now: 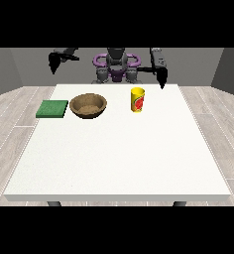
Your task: Pick the cup and pour the ball into the bowl, then pick the bowl and place it on the pad
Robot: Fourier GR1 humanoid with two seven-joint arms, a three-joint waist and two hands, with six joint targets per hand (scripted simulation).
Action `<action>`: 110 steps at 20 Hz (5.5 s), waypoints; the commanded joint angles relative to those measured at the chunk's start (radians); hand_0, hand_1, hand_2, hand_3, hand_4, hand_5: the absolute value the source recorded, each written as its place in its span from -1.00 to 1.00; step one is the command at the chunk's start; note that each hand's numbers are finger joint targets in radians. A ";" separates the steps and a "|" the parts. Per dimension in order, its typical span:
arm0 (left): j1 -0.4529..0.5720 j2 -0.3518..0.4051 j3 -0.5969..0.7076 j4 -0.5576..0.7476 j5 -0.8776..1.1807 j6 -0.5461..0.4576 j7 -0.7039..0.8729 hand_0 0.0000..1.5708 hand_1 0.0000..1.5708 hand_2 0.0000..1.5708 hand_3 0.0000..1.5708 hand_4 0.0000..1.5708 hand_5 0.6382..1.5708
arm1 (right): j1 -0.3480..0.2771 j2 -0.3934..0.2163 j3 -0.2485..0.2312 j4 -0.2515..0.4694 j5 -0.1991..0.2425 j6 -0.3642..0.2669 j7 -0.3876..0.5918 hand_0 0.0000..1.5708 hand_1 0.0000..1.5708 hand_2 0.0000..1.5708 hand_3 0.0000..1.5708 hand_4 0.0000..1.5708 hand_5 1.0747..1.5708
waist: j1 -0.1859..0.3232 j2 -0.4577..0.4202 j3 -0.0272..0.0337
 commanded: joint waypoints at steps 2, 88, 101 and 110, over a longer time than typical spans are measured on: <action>-0.077 -0.066 -0.014 0.174 -0.063 0.081 -0.173 -1.00 -1.00 -1.00 -1.00 -1.00 0.89 | -0.075 -0.018 -0.013 -0.006 0.003 -0.005 -0.011 -1.00 -1.00 -1.00 -1.00 -1.00 1.00 | -0.042 0.075 -0.0004; -0.853 -0.045 -0.988 0.811 -1.748 0.037 0.702 0.84 0.84 1.00 1.00 0.95 0.05 | -0.155 -0.192 -0.154 0.605 -0.030 0.227 -0.185 -1.00 -1.00 -1.00 -1.00 -1.00 1.00 | -0.027 -0.170 0.0004; -0.592 -0.075 -0.347 0.503 -1.025 0.469 0.692 0.14 0.14 0.08 -0.39 0.61 0.71 | -0.136 -0.159 -0.190 0.598 -0.057 0.130 -0.102 -1.00 -1.00 -1.00 -1.00 -0.68 0.98 | 0.130 -0.128 -0.0195; -0.330 -0.077 -0.292 0.216 -0.346 0.393 0.314 -1.00 -1.00 -1.00 -1.00 -1.00 0.98 | -0.222 -0.038 -0.139 0.551 -0.008 -0.011 -0.127 -1.00 -1.00 -1.00 -1.00 -0.68 1.00 | 0.171 -0.003 -0.0100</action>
